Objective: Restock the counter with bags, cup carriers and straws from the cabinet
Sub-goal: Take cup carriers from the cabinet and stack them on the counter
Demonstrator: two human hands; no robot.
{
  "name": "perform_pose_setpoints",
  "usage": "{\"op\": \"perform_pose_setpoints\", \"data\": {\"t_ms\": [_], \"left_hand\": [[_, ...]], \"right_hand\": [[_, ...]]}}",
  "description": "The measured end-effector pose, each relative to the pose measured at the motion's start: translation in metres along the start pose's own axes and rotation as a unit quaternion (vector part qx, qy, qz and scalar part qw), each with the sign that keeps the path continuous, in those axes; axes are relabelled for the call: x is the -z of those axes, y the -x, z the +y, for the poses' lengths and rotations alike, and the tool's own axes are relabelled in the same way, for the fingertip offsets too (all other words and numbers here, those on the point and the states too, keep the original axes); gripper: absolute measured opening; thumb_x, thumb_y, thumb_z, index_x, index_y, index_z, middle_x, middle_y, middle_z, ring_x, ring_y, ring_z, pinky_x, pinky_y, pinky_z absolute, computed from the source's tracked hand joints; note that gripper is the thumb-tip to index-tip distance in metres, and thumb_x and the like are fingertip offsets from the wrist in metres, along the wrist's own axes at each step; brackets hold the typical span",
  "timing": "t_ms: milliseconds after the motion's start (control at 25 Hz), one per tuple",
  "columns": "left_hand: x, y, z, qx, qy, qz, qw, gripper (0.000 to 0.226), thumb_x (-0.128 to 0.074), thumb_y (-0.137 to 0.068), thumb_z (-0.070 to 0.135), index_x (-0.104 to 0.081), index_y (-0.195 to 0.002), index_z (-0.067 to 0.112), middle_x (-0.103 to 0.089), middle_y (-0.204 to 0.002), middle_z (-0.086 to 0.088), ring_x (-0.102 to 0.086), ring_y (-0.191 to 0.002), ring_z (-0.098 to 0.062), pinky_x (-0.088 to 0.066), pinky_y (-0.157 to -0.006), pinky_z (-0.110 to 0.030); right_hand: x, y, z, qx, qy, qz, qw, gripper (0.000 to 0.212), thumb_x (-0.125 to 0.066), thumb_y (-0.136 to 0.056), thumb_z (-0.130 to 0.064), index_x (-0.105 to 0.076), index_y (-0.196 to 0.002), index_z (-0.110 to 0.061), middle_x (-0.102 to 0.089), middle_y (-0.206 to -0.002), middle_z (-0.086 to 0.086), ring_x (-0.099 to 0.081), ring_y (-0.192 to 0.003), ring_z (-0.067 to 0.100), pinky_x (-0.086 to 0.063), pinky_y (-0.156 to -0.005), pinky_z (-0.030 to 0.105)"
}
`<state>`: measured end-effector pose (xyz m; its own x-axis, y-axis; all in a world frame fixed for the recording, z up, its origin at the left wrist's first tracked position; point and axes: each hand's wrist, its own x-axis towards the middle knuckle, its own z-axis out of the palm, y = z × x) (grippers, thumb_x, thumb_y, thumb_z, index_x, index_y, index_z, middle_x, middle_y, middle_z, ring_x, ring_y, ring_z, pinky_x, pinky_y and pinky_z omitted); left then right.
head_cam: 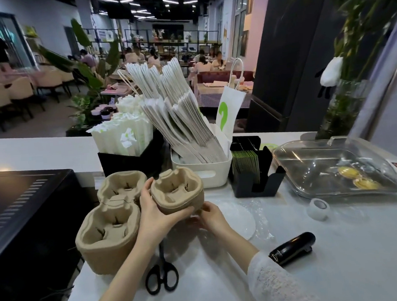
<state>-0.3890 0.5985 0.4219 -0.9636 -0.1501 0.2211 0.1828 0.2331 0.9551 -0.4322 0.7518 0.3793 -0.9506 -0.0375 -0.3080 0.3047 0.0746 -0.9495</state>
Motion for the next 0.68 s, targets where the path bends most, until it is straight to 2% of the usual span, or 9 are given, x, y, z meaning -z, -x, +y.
{"op": "perform_pose_setpoints", "data": {"t_ms": [80, 200, 240, 320, 360, 480, 560, 680], "left_hand": [[-0.001, 0.0, 0.001, -0.023, -0.014, -0.009, 1.0, 0.124, -0.091, -0.037, 0.048, -0.023, -0.14, 0.035, -0.036, -0.14, 0.006, -0.038, -0.132, -0.009, -0.035, -0.112, -0.033], [0.002, -0.002, 0.003, -0.046, -0.033, -0.007, 0.998, 0.121, -0.091, -0.039, 0.048, -0.023, -0.139, 0.038, -0.037, -0.139, 0.007, -0.037, -0.133, -0.01, -0.035, -0.112, -0.035], [0.003, -0.004, 0.002, -0.044, -0.028, -0.004, 0.999, 0.121, -0.092, -0.039, 0.048, -0.023, -0.138, 0.039, -0.038, -0.139, 0.006, -0.039, -0.133, -0.011, -0.037, -0.112, -0.037], [0.005, -0.004, 0.003, -0.036, -0.016, -0.004, 0.999, 0.122, -0.093, -0.039, 0.046, -0.023, -0.138, 0.04, -0.04, -0.139, 0.006, -0.041, -0.132, -0.009, -0.038, -0.111, -0.036], [0.005, -0.003, 0.005, -0.033, -0.008, -0.006, 0.999, 0.121, -0.094, -0.039, 0.044, -0.024, -0.138, 0.04, -0.041, -0.138, 0.007, -0.042, -0.131, -0.008, -0.039, -0.109, -0.033], [0.003, -0.001, 0.012, -0.016, 0.039, -0.01, 0.999, 0.116, -0.095, -0.048, 0.029, -0.026, -0.14, 0.036, -0.046, -0.134, 0.008, -0.048, -0.124, -0.003, -0.042, -0.096, -0.016], [0.002, -0.002, 0.017, 0.015, 0.092, -0.021, 0.995, 0.108, -0.093, -0.054, 0.026, -0.029, -0.14, 0.036, -0.051, -0.131, 0.008, -0.053, -0.116, -0.001, -0.047, -0.086, -0.01], [0.002, -0.003, 0.02, 0.064, 0.184, -0.043, 0.98, 0.104, -0.087, -0.049, 0.038, -0.035, -0.139, 0.038, -0.056, -0.132, 0.0, -0.061, -0.114, -0.012, -0.052, -0.091, -0.028]], "right_hand": [[-0.007, -0.004, -0.001, 0.022, 0.055, 0.011, 0.998, 0.024, -0.055, -0.091, -0.009, -0.064, -0.113, -0.005, -0.069, -0.108, 0.011, -0.068, -0.087, 0.022, -0.06, -0.078, 0.037], [-0.018, -0.003, -0.003, 0.029, 0.075, 0.009, 0.997, 0.021, -0.052, -0.092, -0.008, -0.064, -0.108, -0.003, -0.071, -0.099, 0.014, -0.068, -0.089, 0.03, -0.059, -0.078, 0.043], [-0.021, 0.002, -0.007, 0.031, 0.078, 0.002, 0.997, 0.021, -0.052, -0.093, -0.009, -0.064, -0.108, -0.002, -0.07, -0.094, 0.011, -0.067, -0.087, 0.029, -0.06, -0.073, 0.038], [-0.024, 0.001, -0.009, 0.045, 0.102, -0.007, 0.994, 0.021, -0.052, -0.095, -0.013, -0.061, -0.111, -0.003, -0.066, -0.091, 0.004, -0.063, -0.08, 0.017, -0.054, -0.059, 0.019], [-0.024, 0.0, -0.009, 0.054, 0.103, -0.002, 0.993, 0.022, -0.053, -0.095, -0.014, -0.06, -0.113, -0.003, -0.065, -0.094, 0.004, -0.062, -0.077, 0.014, -0.053, -0.057, 0.017], [-0.017, 0.005, -0.009, 0.013, 0.004, -0.014, 1.0, 0.029, -0.058, -0.094, -0.016, -0.051, -0.115, 0.004, -0.067, -0.094, 0.016, -0.068, -0.07, 0.026, -0.059, -0.058, 0.032], [-0.005, 0.012, -0.011, -0.008, -0.05, -0.029, 0.998, 0.025, -0.056, -0.097, -0.021, -0.046, -0.107, 0.0, -0.065, -0.09, 0.019, -0.067, -0.067, 0.026, -0.057, -0.054, 0.03], [0.019, 0.026, -0.014, 0.001, -0.118, -0.038, 0.992, 0.024, -0.053, -0.098, -0.02, -0.05, -0.112, 0.0, -0.065, -0.097, 0.021, -0.067, -0.07, 0.024, -0.054, -0.05, 0.025]]}}
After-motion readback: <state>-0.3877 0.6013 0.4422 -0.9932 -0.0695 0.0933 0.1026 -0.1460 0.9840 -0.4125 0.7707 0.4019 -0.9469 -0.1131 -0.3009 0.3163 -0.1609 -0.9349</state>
